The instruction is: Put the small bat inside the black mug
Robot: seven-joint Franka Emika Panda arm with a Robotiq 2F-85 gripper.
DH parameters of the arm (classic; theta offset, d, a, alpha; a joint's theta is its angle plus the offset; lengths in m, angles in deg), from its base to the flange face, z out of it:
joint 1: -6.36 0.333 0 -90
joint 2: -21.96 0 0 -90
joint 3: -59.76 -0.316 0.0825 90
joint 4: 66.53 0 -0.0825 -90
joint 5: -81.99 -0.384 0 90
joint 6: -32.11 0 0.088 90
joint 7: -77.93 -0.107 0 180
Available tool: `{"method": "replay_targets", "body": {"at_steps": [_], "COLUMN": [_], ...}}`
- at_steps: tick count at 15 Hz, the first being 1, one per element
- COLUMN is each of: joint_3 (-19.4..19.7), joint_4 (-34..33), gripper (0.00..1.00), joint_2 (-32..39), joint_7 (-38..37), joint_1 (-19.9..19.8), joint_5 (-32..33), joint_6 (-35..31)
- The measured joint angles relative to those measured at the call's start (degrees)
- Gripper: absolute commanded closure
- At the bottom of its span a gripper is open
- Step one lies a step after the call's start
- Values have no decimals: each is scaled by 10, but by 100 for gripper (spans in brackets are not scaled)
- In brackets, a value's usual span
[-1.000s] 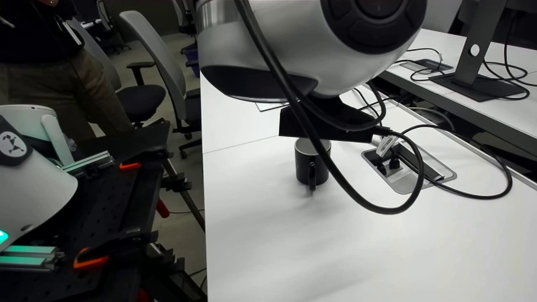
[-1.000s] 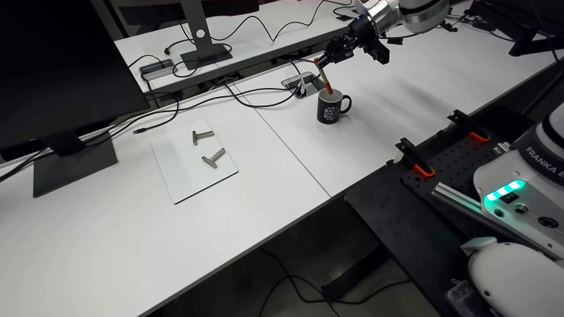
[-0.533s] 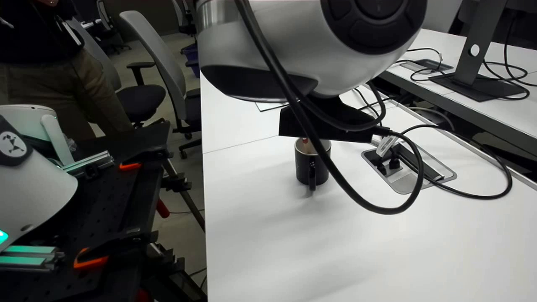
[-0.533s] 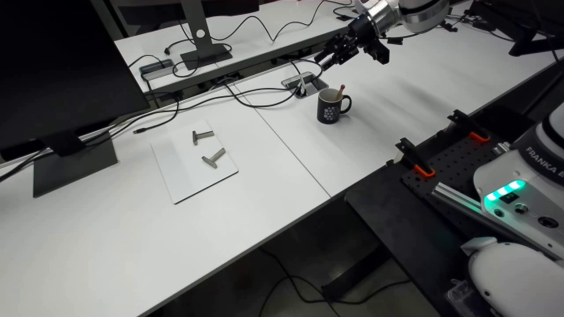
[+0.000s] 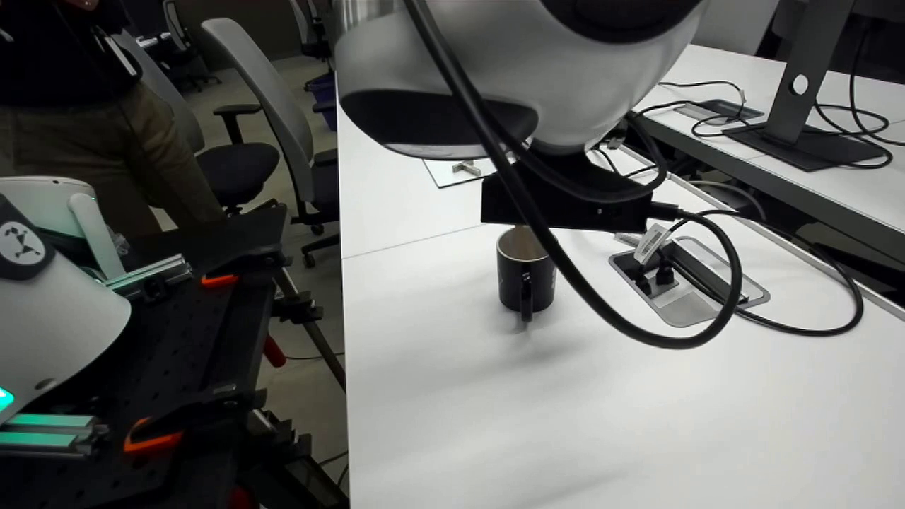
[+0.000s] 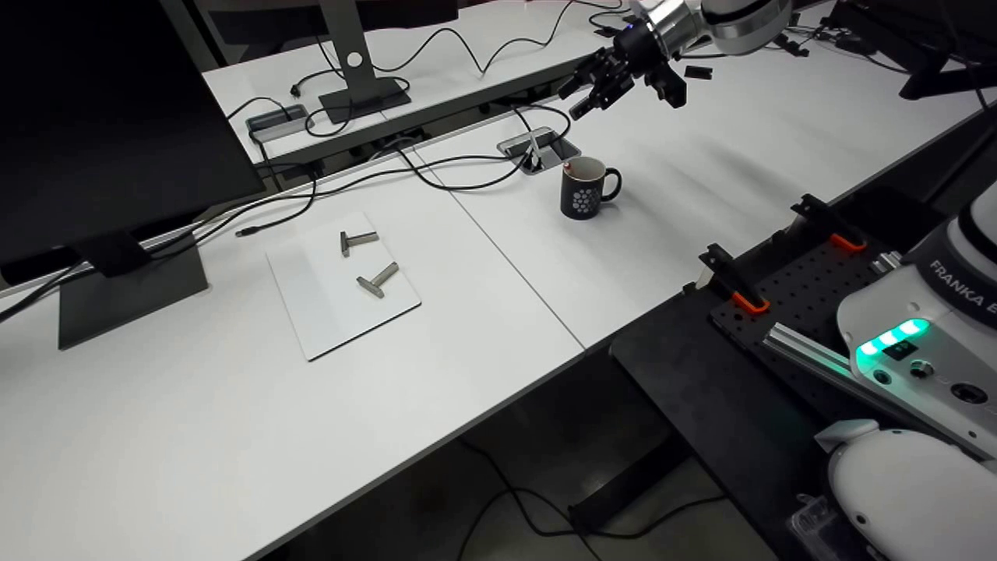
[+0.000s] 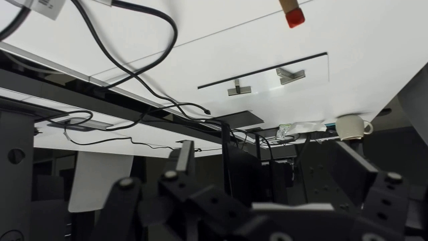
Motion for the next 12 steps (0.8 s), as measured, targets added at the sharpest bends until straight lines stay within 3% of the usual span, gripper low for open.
{"method": "replay_targets", "body": {"at_steps": [7, 12], "joint_3": [27, 79], "joint_4": [18, 41], "gripper": [0, 0], "joint_2": [-93, -182], "joint_7": [-44, -103], "joint_1": [65, 128], "joint_5": [7, 25], "joint_6": [-141, -291]}}
